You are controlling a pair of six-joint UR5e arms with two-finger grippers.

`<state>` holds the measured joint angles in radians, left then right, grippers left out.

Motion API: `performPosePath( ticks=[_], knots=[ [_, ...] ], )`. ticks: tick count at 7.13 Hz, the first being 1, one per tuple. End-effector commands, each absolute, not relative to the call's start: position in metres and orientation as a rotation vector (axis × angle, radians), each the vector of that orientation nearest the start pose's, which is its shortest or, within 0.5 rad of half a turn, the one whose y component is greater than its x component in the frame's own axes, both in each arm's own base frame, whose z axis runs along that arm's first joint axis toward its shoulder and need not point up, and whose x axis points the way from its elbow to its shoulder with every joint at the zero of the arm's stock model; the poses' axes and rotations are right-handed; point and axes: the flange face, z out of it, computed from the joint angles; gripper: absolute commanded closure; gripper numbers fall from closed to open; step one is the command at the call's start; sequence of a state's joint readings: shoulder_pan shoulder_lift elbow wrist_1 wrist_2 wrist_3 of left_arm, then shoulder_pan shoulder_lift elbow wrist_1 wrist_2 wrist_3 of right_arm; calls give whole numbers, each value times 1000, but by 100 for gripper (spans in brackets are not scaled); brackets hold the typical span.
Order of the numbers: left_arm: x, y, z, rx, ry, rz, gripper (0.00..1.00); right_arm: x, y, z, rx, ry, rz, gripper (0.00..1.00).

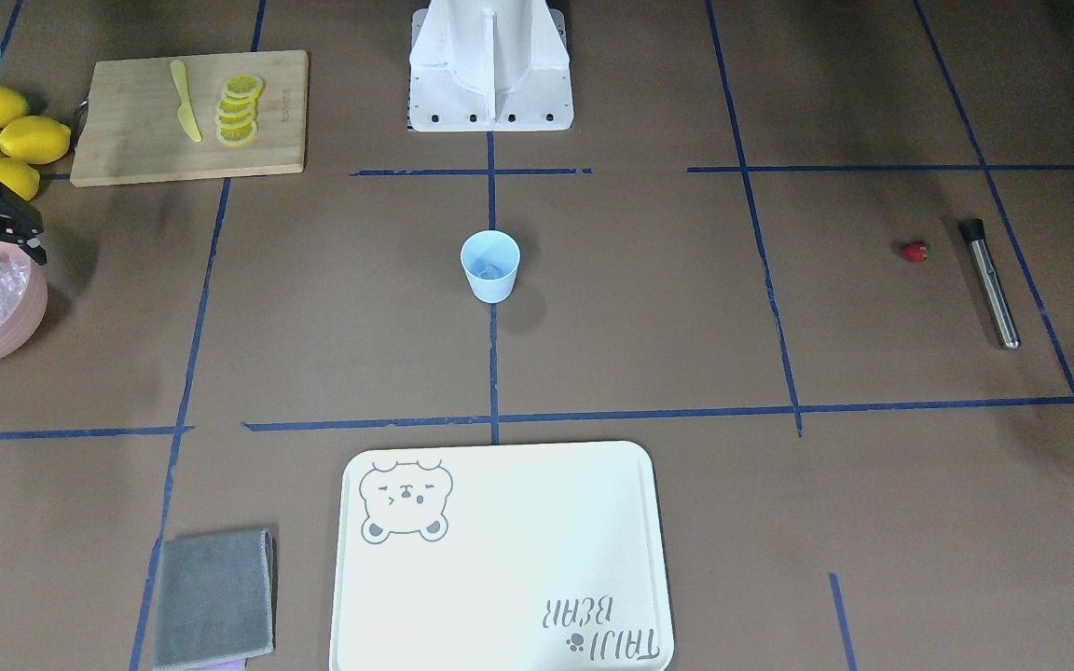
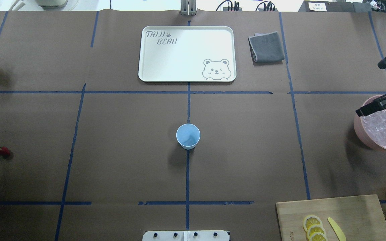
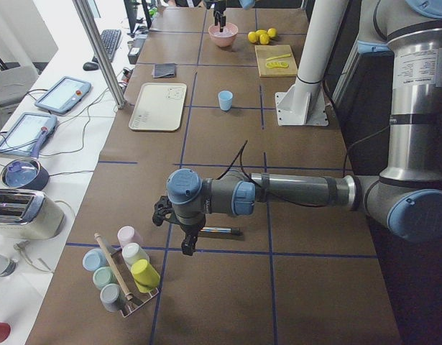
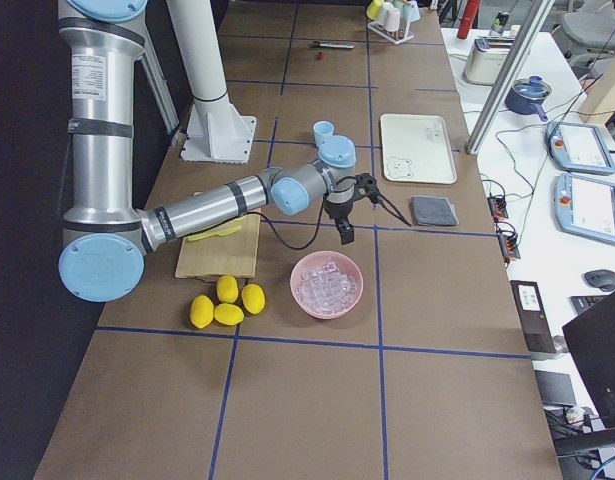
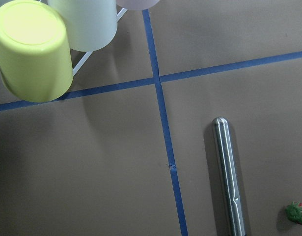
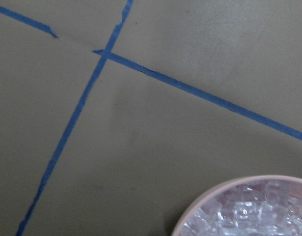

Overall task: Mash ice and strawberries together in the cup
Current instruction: 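Lower the right gripper into the bowl and grasp another ice cube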

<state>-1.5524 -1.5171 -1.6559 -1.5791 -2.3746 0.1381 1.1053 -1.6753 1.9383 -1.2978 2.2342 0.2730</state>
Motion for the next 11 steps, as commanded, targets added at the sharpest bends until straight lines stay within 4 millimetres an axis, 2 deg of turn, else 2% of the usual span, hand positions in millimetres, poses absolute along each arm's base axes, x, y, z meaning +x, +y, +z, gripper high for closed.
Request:
performPosePath(
  ticks=[1, 3, 5, 6, 8, 11],
  knots=[
    [-53, -473, 638, 89, 801, 165, 0, -124, -425, 538, 225, -778, -395, 0],
    [-53, -473, 636, 92, 801, 166, 0, -127, -428, 555, 187, -766, -370, 0],
    [-53, -473, 637, 90, 801, 166, 0, -130, -432, 581, 140, -752, -356, 0],
    [-53, -473, 637, 90, 801, 166, 0, -134, -431, 587, 127, -750, -361, 0],
    [-53, -473, 638, 90, 801, 166, 0, -153, -426, 590, 110, -748, -400, 1],
    [-52, -473, 640, 86, 801, 167, 0, -162, -428, 587, 121, -733, -423, 15]
  ],
)
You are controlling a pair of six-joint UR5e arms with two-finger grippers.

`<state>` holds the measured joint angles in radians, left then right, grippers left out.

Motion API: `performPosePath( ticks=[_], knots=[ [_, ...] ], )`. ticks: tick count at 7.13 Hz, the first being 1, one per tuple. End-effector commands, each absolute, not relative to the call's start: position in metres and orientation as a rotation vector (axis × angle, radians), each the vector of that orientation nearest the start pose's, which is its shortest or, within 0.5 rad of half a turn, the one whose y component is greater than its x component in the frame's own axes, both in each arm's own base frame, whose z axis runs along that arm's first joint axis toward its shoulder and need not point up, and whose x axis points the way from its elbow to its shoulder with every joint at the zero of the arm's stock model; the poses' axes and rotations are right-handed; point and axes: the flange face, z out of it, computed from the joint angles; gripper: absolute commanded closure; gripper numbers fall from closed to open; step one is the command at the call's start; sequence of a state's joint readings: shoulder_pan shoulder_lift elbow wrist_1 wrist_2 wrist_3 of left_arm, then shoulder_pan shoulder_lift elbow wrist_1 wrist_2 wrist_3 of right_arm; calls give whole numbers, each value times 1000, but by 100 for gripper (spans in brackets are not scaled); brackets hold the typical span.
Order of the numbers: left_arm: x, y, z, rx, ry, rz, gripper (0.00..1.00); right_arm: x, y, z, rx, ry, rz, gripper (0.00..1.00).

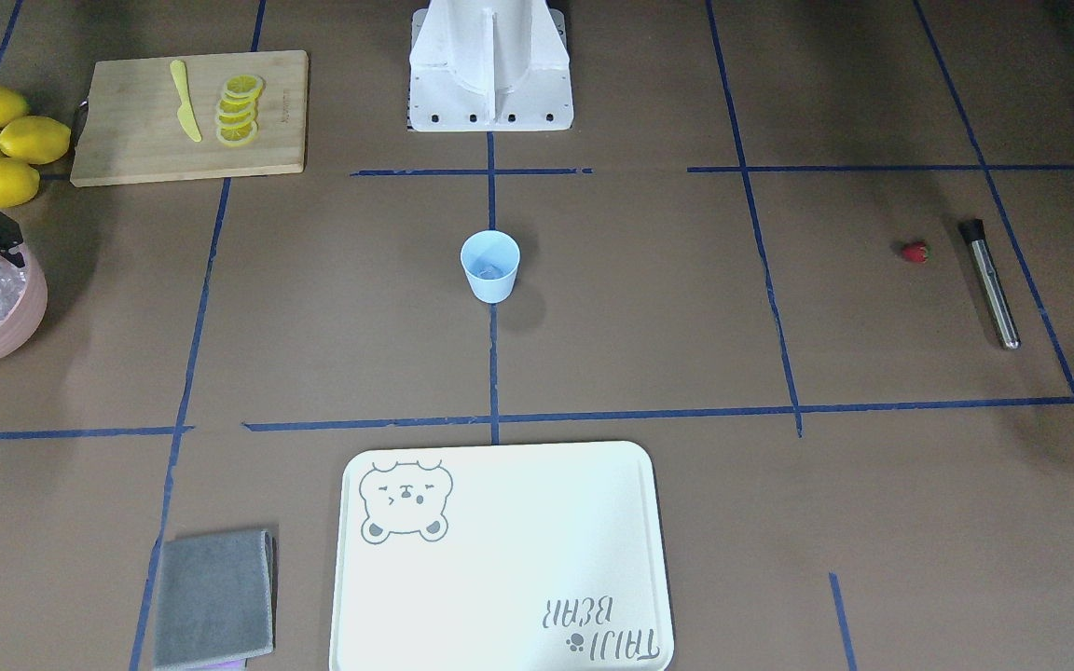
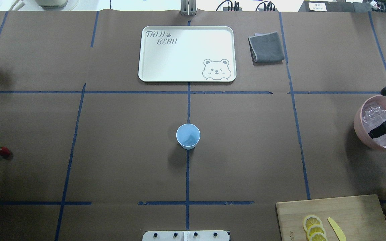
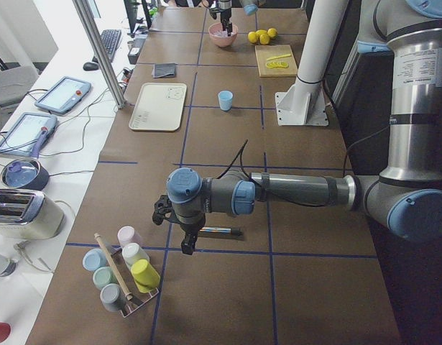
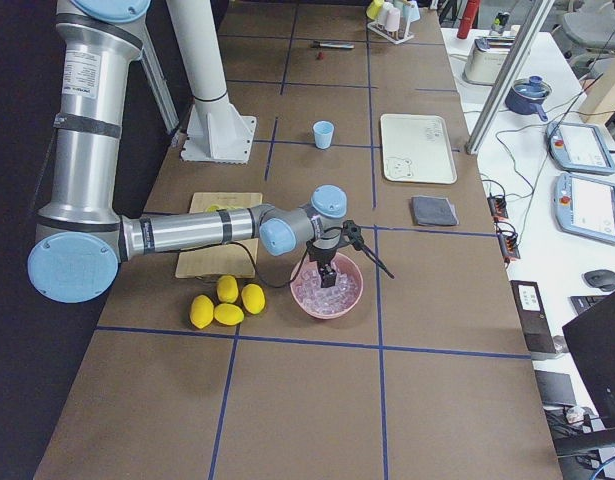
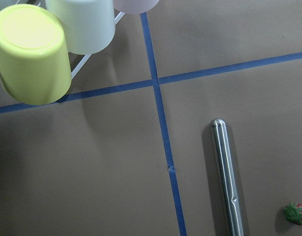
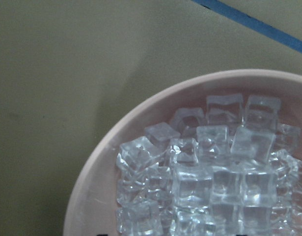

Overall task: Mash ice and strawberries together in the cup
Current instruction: 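Lower the right gripper into the bowl and grasp another ice cube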

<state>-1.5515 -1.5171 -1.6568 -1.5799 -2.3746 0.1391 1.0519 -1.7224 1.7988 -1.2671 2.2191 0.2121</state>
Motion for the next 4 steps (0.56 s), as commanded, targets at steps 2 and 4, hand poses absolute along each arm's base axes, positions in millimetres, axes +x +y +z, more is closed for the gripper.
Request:
performPosePath(
  ticks=[2, 4],
  knots=[
    [-52, -473, 639, 87, 801, 166, 0, -164, -432, 594, 111, -727, -423, 27],
    [-52, -473, 638, 90, 801, 167, 0, -165, -433, 593, 115, -728, -428, 55]
  ],
)
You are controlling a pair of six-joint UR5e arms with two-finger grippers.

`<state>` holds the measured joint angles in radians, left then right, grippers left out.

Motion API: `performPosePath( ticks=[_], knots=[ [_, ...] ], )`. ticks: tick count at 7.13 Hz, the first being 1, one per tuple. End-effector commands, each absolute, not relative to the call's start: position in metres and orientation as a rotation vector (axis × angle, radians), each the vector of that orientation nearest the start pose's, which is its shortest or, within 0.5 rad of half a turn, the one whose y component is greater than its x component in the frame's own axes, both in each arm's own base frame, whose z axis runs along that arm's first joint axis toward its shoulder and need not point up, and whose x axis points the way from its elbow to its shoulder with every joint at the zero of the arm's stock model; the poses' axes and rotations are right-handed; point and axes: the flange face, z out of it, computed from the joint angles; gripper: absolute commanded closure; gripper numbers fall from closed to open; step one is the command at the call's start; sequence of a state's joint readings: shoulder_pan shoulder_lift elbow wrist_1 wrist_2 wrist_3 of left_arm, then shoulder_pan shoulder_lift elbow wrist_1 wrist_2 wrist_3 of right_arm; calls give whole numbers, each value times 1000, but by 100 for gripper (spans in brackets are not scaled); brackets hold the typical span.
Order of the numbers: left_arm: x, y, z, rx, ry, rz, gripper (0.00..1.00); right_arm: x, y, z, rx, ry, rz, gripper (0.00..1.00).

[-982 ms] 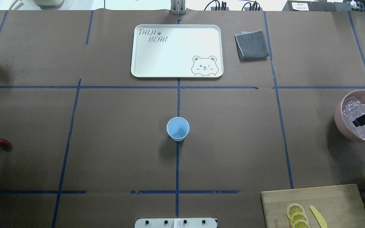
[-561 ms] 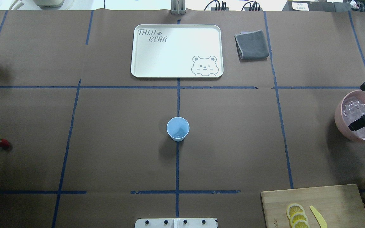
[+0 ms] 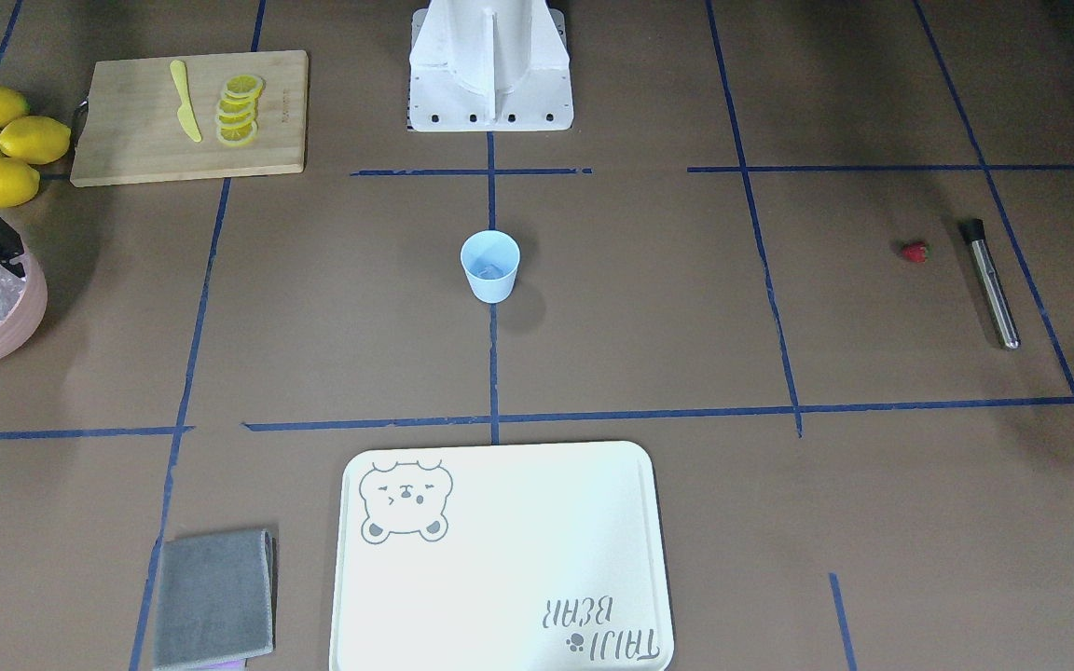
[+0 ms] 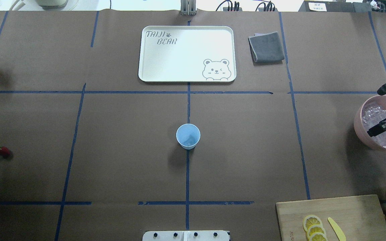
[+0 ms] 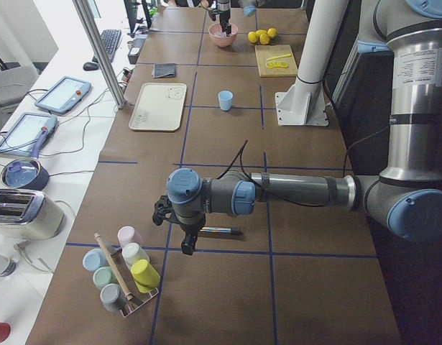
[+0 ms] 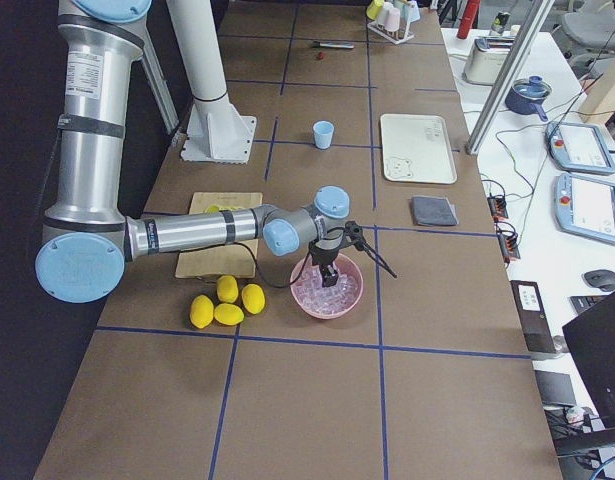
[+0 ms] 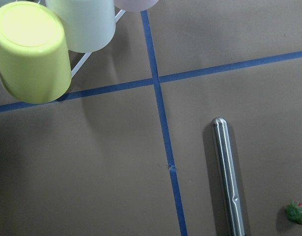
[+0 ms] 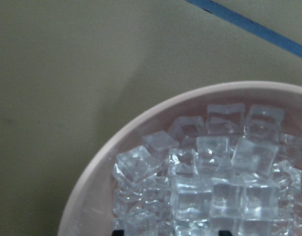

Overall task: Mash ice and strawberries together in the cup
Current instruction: 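Lower the right gripper into the bowl and grasp another ice cube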

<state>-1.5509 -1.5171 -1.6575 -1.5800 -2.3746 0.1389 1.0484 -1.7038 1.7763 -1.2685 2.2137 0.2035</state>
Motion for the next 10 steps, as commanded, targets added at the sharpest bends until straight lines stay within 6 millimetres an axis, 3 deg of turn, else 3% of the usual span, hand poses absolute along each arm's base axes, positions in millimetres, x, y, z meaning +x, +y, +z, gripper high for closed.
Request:
performPosePath(
  ticks=[1, 3, 4, 5, 6, 7, 8, 10],
  knots=[
    [-52, -473, 638, 90, 801, 167, 0, -164, -434, 592, 118, -728, -426, 68],
    [-52, -473, 637, 91, 801, 168, 0, -163, -435, 589, 124, -731, -425, 88],
    [-52, -473, 637, 92, 801, 169, 0, -153, -442, 578, 149, -743, -407, 91],
    [-53, -473, 637, 92, 801, 166, 0, -146, -455, 547, 188, -757, -383, 93],
    [-52, -473, 637, 91, 801, 168, 0, -146, -455, 519, 202, -761, -382, 93],
    [-52, -473, 637, 91, 801, 168, 0, -150, -464, 477, 202, -769, -349, 94],
    [-52, -473, 637, 91, 801, 168, 0, -162, -479, 432, 193, -802, -230, 97],
    [-52, -473, 637, 91, 801, 168, 0, -243, -481, 357, 166, -878, -151, 97]
  ],
)
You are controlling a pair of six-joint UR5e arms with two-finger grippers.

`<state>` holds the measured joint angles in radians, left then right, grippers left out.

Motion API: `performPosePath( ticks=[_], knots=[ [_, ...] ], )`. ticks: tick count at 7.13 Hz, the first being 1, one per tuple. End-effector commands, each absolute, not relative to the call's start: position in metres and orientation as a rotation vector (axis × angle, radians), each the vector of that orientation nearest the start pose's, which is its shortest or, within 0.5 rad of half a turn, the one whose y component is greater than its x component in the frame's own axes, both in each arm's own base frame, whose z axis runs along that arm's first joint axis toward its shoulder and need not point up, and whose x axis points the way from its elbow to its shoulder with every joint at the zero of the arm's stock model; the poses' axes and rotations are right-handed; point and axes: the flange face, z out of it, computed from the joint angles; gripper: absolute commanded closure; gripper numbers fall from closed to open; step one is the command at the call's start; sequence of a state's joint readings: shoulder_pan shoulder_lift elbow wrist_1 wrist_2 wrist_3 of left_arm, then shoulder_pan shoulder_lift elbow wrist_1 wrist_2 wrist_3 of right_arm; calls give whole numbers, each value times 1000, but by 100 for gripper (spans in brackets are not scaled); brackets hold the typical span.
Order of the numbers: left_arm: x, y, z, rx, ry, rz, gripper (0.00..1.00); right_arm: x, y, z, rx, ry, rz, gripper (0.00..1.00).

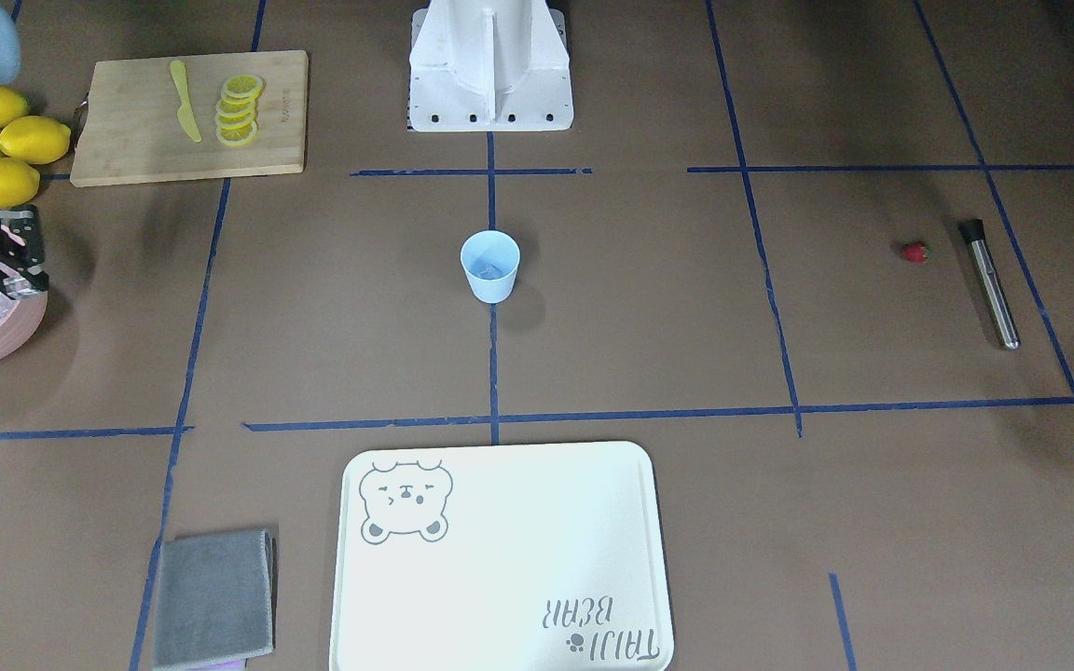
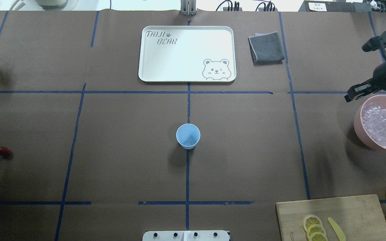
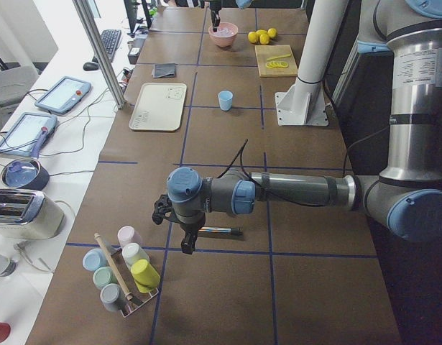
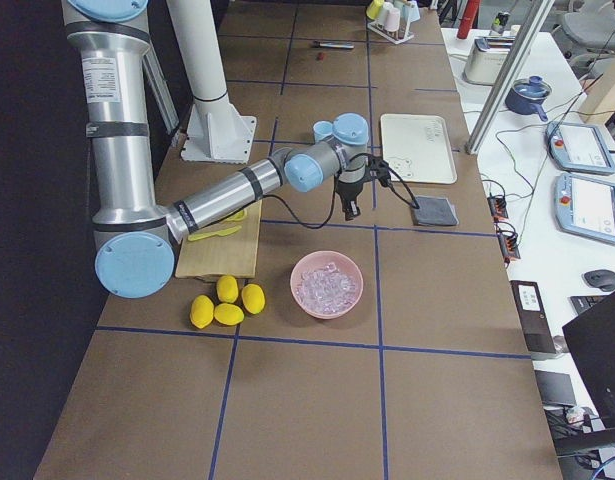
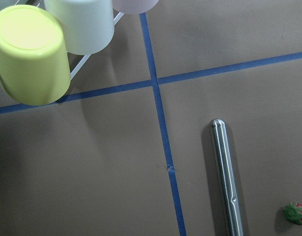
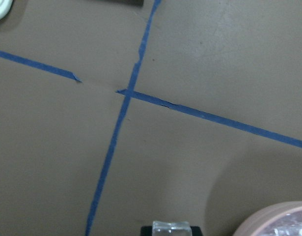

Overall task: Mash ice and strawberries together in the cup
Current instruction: 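Carry the ice cube with the right gripper over the cup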

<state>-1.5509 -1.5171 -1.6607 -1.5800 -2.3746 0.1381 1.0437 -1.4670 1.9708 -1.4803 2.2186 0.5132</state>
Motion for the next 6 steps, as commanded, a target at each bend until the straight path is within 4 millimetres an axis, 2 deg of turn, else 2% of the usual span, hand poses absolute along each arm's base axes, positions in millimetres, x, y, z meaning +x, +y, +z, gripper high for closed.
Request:
performPosePath(
  ticks=[1, 2, 3, 4, 6],
  knots=[
    [-52, -473, 637, 91, 802, 168, 0, -300, -469, 316, 148, -905, -112, 97],
    [-52, -473, 636, 92, 801, 168, 0, -363, -455, 281, 144, -910, -60, 97],
    [-52, -474, 635, 94, 800, 171, 0, -421, -455, 247, 158, -897, -9, 97],
    [-52, -473, 637, 91, 801, 168, 0, -458, -450, 216, 146, -893, 24, 97],
    [-52, -473, 637, 90, 801, 167, 0, -530, -418, 158, 130, -889, 96, 96]
  ],
)
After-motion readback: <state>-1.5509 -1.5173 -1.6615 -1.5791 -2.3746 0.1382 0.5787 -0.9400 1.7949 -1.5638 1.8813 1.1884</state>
